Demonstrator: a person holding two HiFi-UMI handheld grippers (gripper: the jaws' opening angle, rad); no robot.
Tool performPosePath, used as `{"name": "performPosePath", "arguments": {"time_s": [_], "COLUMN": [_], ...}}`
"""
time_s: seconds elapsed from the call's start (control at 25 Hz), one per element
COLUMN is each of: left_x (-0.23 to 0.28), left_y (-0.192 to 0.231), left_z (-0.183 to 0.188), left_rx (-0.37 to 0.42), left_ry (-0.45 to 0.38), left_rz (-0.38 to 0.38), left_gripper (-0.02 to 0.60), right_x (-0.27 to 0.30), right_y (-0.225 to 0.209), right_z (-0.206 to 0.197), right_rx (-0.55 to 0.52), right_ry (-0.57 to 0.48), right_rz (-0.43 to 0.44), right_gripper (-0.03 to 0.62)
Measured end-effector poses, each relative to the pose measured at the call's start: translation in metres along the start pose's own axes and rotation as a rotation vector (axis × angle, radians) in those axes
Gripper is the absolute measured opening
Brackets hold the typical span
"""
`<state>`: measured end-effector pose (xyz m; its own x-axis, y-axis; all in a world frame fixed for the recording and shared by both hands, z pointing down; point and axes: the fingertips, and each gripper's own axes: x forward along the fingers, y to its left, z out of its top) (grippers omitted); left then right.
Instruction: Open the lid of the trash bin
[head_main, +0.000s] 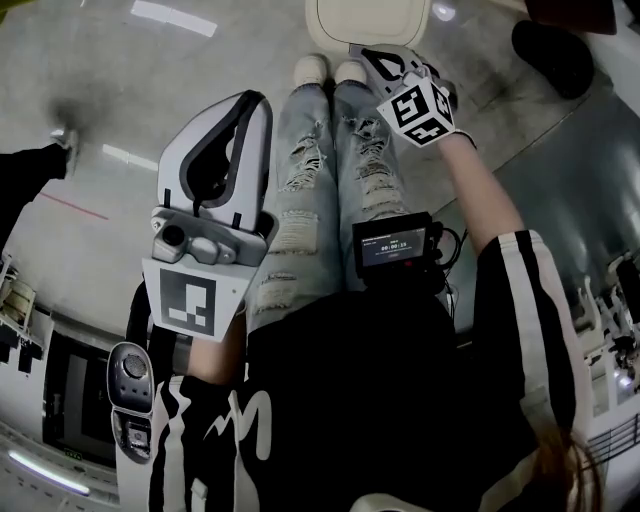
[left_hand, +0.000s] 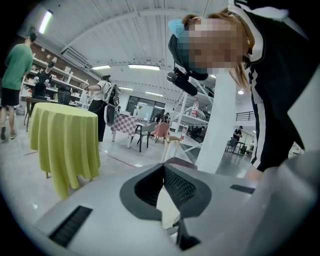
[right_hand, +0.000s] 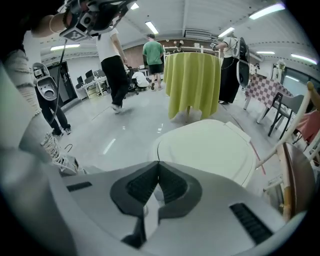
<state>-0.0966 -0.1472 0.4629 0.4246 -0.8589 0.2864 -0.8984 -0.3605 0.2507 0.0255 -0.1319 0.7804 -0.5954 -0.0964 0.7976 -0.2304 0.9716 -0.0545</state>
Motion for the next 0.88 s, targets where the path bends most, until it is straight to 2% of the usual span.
{"name": "performPosePath", "arguments": {"time_s": [0.56,0.88], "left_x": [0.000,0.003], "left_y": [0.003,0.003], "left_z": [-0.002,0.001], "left_rx": [-0.009,-0.012], "left_ry": [-0.006,-0.011], "left_rz": [0.003,-0.007], "left_gripper": [0.008,0.007], "right_x": [0.015,0.015], "right_y": [0.002,0.001], "right_z": [-0.020,-0.020], "right_rx": [0.034,0.093], "right_ry": [0.085,0.055], "right_rz": [-0.034,-0.095], "right_gripper": [0.009,0.011]}}
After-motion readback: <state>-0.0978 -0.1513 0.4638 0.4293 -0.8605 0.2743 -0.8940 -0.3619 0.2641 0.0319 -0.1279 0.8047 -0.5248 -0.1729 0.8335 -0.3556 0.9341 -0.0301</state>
